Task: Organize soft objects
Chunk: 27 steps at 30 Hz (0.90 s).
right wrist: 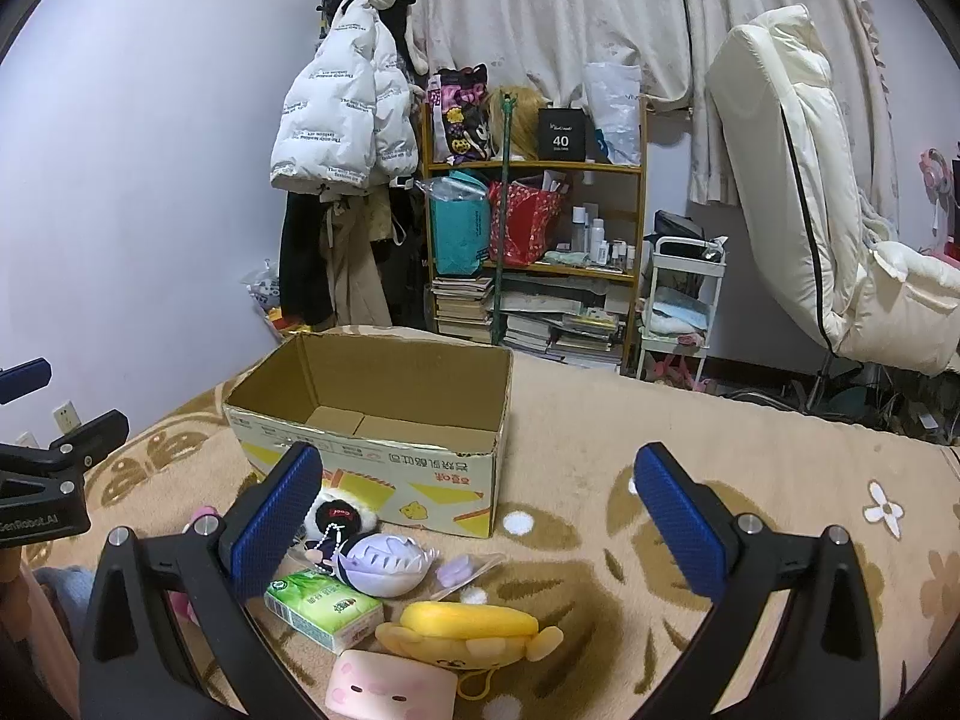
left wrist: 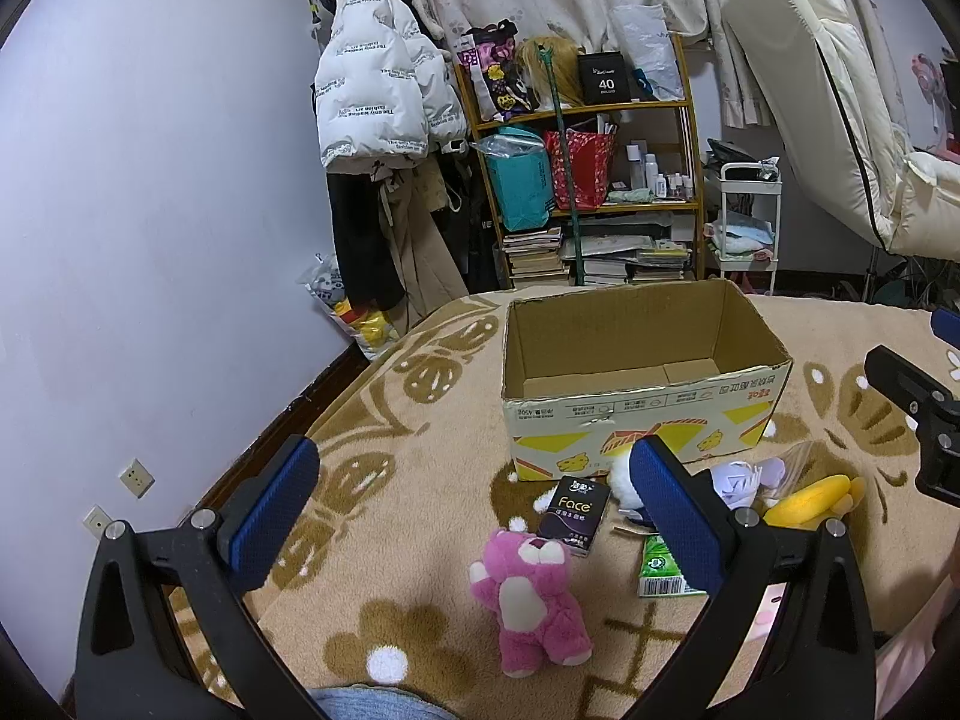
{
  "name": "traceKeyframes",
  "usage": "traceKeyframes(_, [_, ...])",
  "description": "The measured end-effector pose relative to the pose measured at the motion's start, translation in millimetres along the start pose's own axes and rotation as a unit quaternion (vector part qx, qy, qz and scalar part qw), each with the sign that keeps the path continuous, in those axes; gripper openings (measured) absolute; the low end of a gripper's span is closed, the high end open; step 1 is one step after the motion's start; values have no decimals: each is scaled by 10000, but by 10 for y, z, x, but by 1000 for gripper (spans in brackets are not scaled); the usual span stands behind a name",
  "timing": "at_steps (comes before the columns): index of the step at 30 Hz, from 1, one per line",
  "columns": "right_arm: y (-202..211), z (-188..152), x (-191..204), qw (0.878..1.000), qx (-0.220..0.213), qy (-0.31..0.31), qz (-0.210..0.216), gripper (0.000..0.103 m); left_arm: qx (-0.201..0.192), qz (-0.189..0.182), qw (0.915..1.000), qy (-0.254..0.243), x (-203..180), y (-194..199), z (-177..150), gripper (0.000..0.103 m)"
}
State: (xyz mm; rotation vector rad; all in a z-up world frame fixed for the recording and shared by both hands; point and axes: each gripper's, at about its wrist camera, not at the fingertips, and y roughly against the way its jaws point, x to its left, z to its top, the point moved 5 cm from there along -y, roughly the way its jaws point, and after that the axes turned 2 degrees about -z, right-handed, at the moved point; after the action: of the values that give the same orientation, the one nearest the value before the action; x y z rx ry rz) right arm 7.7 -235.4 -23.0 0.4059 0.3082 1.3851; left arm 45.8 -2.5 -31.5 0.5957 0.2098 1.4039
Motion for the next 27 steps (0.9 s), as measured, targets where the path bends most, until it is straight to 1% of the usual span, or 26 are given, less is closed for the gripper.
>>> traceKeyframes(27, [1, 3, -8, 10000, 10, 22, -6, 103, 7, 22, 10000, -35, -16, -14, -16, 102])
